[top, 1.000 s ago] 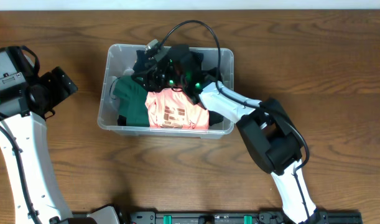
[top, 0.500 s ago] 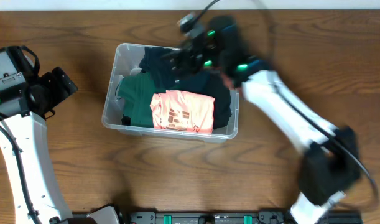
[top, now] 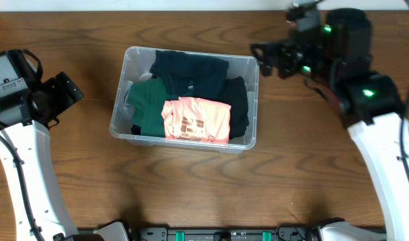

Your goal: Pack container

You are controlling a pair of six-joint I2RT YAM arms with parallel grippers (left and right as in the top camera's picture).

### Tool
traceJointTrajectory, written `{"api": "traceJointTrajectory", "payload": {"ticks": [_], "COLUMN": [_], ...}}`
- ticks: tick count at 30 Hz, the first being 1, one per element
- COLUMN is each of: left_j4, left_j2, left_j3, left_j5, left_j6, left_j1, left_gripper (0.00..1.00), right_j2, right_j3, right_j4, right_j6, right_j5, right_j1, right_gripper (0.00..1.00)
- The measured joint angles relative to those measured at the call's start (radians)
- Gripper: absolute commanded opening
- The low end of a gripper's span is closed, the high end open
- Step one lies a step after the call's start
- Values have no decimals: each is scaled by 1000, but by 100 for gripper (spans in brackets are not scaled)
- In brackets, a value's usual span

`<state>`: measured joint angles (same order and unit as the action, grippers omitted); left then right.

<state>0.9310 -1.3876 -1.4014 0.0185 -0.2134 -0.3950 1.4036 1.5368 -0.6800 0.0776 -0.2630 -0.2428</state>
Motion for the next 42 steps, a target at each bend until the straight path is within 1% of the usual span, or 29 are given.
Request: {"api": "traceJointTrajectory", "payload": {"ticks": [2, 6, 17, 22, 26, 29, 32, 42], "left_j4": [0, 0, 0, 0, 0, 0, 0, 0], "left_j2": [0, 0, 0, 0, 0, 0, 0, 0], "left_j3": [0, 0, 0, 0, 0, 0, 0, 0], "left_j5": [0, 0, 0, 0, 0, 0, 0, 0], "left_j6": [0, 0, 0, 0, 0, 0, 0, 0], "left_j1": [0, 0, 0, 0, 0, 0, 0, 0], "left_gripper": [98, 98, 98, 98, 98, 98, 98, 98], "right_j2": [-30, -79, -217, -306, -380, -439, -507, -780], "right_j3": [0, 0, 0, -1, -43, -120, -240, -756], "right_j4": [-37, -42, -66, -81, -81, -80, -63, 127], "right_j6": [-3, -26, -67, -112, -147, -159, -166, -170], "right_j5": [34, 73, 103, 105, 113, 124, 142, 151], "right_j1": [27, 84, 249, 278, 280, 286, 296, 304], "right_gripper": [99, 99, 99, 99, 99, 99, 99, 99]}}
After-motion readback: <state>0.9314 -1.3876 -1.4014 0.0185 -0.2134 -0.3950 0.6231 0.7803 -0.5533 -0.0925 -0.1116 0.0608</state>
